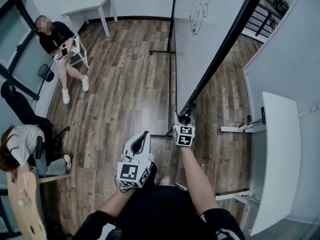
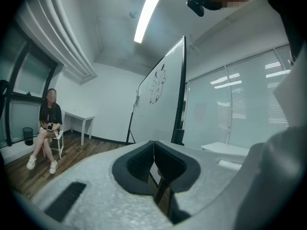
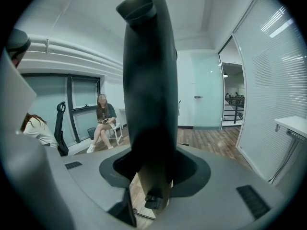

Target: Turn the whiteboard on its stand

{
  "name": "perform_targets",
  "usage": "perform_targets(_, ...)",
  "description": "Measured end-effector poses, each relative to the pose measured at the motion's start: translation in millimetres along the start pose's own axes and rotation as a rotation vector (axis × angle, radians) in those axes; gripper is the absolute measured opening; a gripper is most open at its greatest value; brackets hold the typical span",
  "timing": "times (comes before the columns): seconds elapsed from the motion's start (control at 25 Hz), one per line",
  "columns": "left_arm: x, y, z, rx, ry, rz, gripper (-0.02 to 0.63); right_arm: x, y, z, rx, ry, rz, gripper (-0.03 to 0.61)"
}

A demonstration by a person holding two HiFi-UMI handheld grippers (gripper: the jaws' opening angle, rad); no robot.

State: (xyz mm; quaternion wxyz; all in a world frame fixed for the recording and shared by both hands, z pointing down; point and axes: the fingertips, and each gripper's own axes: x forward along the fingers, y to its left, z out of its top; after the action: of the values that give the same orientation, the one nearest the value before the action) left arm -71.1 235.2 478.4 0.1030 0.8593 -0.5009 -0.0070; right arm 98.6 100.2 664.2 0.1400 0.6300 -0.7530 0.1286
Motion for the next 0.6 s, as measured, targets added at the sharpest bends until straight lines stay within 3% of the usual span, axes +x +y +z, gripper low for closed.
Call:
perform_targets(0.28,-34.8,-29.6,-28.5,0.006,-0.006,0.006,0.017,-48.2,1.9,-41.1,0.015,0.001,0.008,0.172)
perform_targets(0.6,-61.9,-45.5,-30.5,0.012,-0.009,0.005,0.017,-91.8,15.6,-56.6,0.008,0.006,0.017,0.172)
